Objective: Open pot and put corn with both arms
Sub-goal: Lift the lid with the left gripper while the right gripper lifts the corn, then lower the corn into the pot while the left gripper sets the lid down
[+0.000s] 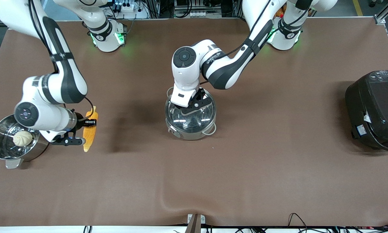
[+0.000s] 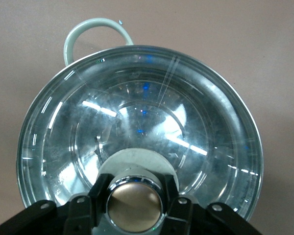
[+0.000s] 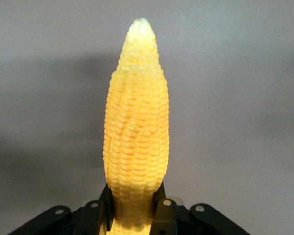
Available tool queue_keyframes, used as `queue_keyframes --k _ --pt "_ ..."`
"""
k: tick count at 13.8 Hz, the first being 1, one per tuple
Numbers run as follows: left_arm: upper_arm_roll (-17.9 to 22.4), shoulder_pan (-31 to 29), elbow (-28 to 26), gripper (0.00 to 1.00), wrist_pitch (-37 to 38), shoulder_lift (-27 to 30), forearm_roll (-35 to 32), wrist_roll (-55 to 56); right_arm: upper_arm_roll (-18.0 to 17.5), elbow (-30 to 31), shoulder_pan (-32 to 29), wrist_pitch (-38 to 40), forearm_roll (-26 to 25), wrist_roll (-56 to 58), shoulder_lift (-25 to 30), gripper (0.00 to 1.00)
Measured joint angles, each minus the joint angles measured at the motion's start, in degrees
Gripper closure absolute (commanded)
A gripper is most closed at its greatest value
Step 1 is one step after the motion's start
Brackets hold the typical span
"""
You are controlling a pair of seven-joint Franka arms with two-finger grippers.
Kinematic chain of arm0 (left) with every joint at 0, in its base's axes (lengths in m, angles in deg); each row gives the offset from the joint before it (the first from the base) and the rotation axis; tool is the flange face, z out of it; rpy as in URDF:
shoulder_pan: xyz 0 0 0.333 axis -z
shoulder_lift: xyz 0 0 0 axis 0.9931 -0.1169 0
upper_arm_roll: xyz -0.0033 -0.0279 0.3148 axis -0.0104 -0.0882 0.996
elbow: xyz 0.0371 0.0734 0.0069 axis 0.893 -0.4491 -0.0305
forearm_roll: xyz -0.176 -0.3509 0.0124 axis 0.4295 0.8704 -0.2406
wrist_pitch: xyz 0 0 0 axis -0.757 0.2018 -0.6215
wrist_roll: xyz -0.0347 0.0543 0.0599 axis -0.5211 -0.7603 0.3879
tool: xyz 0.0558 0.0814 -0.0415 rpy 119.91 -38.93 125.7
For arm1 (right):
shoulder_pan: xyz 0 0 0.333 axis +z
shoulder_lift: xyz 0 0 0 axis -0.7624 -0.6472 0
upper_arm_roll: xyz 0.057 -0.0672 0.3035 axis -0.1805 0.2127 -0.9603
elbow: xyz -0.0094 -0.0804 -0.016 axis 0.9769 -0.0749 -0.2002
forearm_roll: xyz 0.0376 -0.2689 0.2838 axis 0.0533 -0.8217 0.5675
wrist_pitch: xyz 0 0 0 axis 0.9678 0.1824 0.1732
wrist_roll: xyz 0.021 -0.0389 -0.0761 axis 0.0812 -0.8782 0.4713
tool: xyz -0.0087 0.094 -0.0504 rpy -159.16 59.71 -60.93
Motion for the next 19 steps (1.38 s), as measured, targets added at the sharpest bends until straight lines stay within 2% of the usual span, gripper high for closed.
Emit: queue_keyframes --k 4,7,9,12,14,17,19 --pt "0.04 -0.87 0.57 1.0 0.69 1.88 0.15 0.44 -2.12 -1.93 3.24 0.56 4.44 -2.71 0.02 0.67" --pt "0.07 -4.95 1.15 1.0 7.9 8.72 0.41 -1.68 -2.28 -4.82 6.76 2.18 5.23 -7.91 0.01 0.67" --pt "0.1 -10.4 -0.06 1.0 14.17 14.33 0.93 -12.04 -2.4 -6.27 10.19 2.72 5.29 -12.65 0.0 0.67" --pt "0.23 -20.56 -7.32 1.0 15.99 21.54 1.25 -32.31 -2.51 -7.55 17.69 2.72 5.29 -22.02 -0.13 0.67" --pt "0.3 -26.89 -12.4 1.0 15.9 24.16 1.4 -42.82 -2.57 -7.82 21.64 2.71 5.32 -25.21 -0.31 0.66" --pt "0.32 -32.87 -18.26 1.0 12.95 24.7 2.78 -50.92 -2.61 -7.84 27.57 -0.31 5.37 -31.02 -1.49 0.65" --pt "0.24 -34.57 -23.8 1.0 6.85 24.65 3.3 -53.0 -2.63 -7.86 31.65 -4.38 5.38 -35.39 -3.17 0.64"
